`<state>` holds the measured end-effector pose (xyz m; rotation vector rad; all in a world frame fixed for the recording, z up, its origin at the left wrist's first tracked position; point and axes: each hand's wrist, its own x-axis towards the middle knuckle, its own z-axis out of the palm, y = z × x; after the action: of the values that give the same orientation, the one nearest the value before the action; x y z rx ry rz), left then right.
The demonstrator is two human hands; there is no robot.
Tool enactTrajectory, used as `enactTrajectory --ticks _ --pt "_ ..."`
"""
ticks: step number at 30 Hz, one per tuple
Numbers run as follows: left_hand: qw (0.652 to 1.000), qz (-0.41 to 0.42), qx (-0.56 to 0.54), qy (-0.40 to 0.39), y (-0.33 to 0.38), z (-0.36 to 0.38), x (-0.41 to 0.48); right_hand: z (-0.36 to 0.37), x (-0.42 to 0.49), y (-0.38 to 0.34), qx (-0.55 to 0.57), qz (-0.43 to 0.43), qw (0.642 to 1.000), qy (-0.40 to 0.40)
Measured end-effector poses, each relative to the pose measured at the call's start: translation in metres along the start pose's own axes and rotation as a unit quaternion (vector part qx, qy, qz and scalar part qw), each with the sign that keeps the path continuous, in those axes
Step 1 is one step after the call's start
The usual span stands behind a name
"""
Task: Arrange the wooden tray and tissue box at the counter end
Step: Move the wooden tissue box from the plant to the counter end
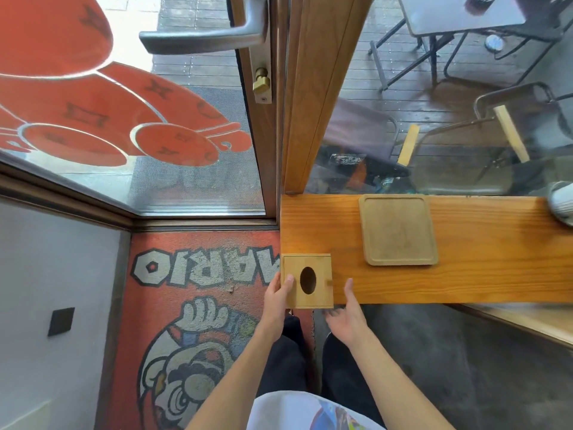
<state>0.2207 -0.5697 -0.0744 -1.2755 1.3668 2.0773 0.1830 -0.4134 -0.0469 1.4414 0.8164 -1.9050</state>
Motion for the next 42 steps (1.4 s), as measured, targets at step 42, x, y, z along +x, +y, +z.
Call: enactTrajectory --ticks 42 --pt "0.992 -0.009 0.115 -0.042 0.034 0.001 0.0 0.007 0.002 -0.018 0.021 0.034 0.999 0.028"
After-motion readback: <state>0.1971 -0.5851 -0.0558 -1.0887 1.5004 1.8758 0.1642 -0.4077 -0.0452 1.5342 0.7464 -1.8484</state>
